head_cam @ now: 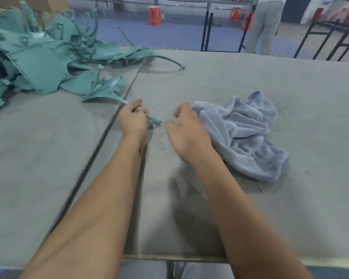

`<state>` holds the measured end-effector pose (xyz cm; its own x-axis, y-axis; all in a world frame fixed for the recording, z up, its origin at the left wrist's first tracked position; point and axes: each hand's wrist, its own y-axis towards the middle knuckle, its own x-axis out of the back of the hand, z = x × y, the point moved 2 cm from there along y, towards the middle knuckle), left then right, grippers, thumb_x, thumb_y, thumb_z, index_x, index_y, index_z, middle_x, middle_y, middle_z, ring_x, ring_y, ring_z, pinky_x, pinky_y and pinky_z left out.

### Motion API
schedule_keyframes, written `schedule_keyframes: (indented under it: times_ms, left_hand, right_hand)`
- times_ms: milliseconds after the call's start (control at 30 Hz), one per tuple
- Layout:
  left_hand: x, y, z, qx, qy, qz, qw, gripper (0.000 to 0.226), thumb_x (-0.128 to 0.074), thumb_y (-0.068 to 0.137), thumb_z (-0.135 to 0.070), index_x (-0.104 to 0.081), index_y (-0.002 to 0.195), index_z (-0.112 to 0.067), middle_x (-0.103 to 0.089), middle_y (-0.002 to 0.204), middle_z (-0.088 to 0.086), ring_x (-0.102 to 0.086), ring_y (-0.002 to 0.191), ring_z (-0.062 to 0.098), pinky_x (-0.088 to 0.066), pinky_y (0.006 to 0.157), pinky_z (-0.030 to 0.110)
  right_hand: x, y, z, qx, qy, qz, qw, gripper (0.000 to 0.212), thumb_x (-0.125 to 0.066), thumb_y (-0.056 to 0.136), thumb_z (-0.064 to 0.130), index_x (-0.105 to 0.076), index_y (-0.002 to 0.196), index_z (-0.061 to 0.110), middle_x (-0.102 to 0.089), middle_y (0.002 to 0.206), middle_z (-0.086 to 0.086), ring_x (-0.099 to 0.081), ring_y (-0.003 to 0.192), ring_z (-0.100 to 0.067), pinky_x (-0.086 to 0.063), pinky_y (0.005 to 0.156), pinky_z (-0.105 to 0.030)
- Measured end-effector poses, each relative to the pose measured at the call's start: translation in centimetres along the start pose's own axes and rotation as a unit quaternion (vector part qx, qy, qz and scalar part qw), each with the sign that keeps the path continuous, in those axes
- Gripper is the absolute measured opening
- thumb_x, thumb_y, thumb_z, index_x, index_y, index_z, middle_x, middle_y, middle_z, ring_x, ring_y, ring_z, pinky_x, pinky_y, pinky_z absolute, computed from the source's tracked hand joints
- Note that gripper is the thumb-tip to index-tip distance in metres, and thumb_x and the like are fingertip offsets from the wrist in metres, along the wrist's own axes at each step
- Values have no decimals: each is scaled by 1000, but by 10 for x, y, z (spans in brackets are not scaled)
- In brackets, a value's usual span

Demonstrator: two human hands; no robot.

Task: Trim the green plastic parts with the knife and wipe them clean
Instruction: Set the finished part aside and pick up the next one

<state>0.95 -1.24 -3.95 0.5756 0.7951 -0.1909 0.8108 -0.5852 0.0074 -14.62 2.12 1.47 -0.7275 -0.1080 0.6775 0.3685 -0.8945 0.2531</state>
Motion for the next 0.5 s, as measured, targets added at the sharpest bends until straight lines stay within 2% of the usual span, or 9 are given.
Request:
schedule_keyframes:
  times_ms: [100,167,233,300,367,400,433,467,500]
  left_hand:
    - [0,-6,-2,-8,-1,-13,1000,30,-37,99,-5,-57,94,-27,-62,75,1,-61,57,8,-51,57,20]
    - [3,-8,-4,-18,5,-29,999,32,-34,98,-6,-53,91,-30,-57,78,-2,-51,54,8,-46,55,24]
    - [9,-9,-8,-22,11,-48,999,30,-32,95,-4,-49,97,-28,-54,86,-4,-48,60,7,-43,60,23]
    - [15,-11,-14,-33,9,-65,997,34,-30,90,-2,-41,110,-27,-57,87,-3,-48,56,1,-40,53,15]
    - [21,-13,-17,-39,19,-61,997,43,-32,89,-5,-36,125,-27,-60,86,-2,-48,47,-4,-39,45,13]
    - [24,-14,-16,-38,39,-47,997,45,-35,92,-9,-35,133,-27,-63,91,-2,-53,52,-5,-44,48,15]
    - [25,-16,-15,-37,67,-25,997,44,-38,95,-15,-36,138,-27,-65,101,0,-62,67,-2,-52,59,19]
    - [25,-17,-14,-40,100,-3,994,41,-40,99,-20,-41,139,-26,-65,111,1,-67,89,7,-56,76,28]
    - [24,-19,-14,-51,132,16,990,38,-40,101,-24,-46,139,-24,-64,117,1,-64,104,17,-54,88,34]
  right_hand:
    - [10,15,-18,-22,-85,-79,993,36,-50,92,28,-41,120,6,-45,120,-21,-43,111,-40,-34,98,-47]
    - [21,27,-33,-52,-98,-119,987,37,-49,90,32,-41,121,12,-43,123,-17,-40,115,-38,-33,98,-50]
    - [31,36,-55,-75,-193,-131,970,34,-45,90,35,-45,119,17,-46,121,-12,-41,115,-35,-30,96,-53]
    - [32,38,-76,-78,-324,-102,937,31,-38,93,35,-53,115,17,-51,120,-10,-44,115,-31,-27,101,-55]
    - [29,37,-81,-25,-342,-107,933,29,-40,92,32,-62,106,19,-55,115,-7,-46,112,-28,-26,102,-52]
    - [28,36,-79,27,-308,-124,943,23,-45,90,30,-65,96,21,-57,108,-4,-48,106,-27,-28,98,-48]
    - [28,36,-76,81,-261,-124,954,16,-51,87,28,-65,80,24,-58,96,-1,-50,95,-26,-32,89,-43]
    - [29,35,-71,123,-234,-108,958,22,-54,84,28,-56,62,27,-57,80,2,-49,81,-24,-34,77,-37]
    - [29,32,-68,142,-233,-64,960,33,-56,82,31,-44,51,27,-51,65,6,-45,68,-21,-32,68,-33]
